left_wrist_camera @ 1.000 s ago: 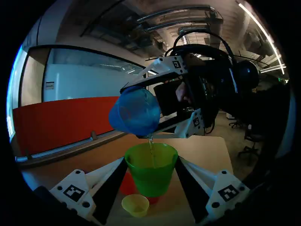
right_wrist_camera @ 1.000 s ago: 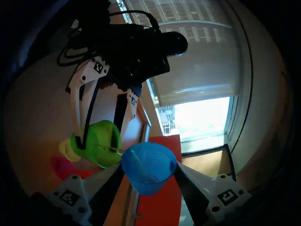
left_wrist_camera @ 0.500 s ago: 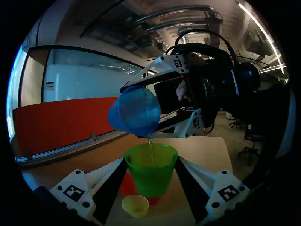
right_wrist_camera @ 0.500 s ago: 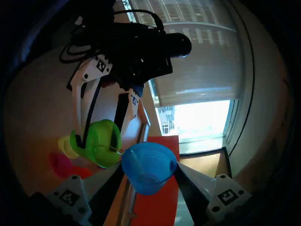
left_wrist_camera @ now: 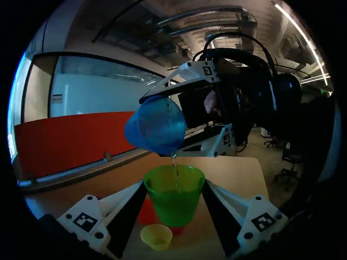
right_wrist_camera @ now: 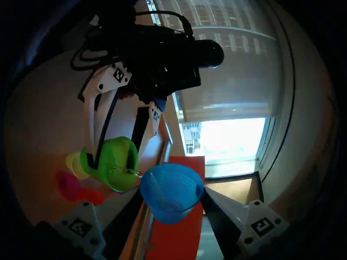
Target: Pour water
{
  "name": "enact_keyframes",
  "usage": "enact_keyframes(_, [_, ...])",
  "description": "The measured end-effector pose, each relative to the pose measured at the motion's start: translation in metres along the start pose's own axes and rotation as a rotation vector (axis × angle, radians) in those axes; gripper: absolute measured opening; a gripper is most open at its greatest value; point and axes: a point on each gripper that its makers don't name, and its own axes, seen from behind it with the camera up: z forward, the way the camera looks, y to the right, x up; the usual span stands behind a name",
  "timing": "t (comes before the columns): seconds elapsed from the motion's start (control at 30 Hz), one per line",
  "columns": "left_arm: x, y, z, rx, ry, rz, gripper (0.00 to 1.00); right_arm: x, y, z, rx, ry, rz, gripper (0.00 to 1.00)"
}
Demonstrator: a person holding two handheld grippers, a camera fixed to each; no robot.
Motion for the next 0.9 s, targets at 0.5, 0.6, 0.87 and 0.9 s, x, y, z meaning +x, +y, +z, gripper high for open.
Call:
enact_keyframes(0.5, [-0.0001,-0.003,0.0032,0.004,0.002,-0.002,0.87,-0.0037,-0.0023,0.0001,0.007,-0.016,-0.053,0.91])
enact_keyframes(0.6, [0.0008,-0.0034,0.0036,0.005,0.003,-0.001,0.87,-0.0038,-0.0022,0.0003,0.006,-0.019,-0.068,0.91])
enact_keyframes(0.87, [0.0032,-0.0042,0.0034,0.007,0.007,-0.001,0.87,-0.0009,-0.002,0.0015,0.006,-0.021,-0.091,0.91])
enact_keyframes(0.9, [0.0033,-0.0045,0.0033,0.007,0.008,-0.001,0.87,-0.0003,-0.0019,0.0016,0.006,-0.021,-0.094,0.91])
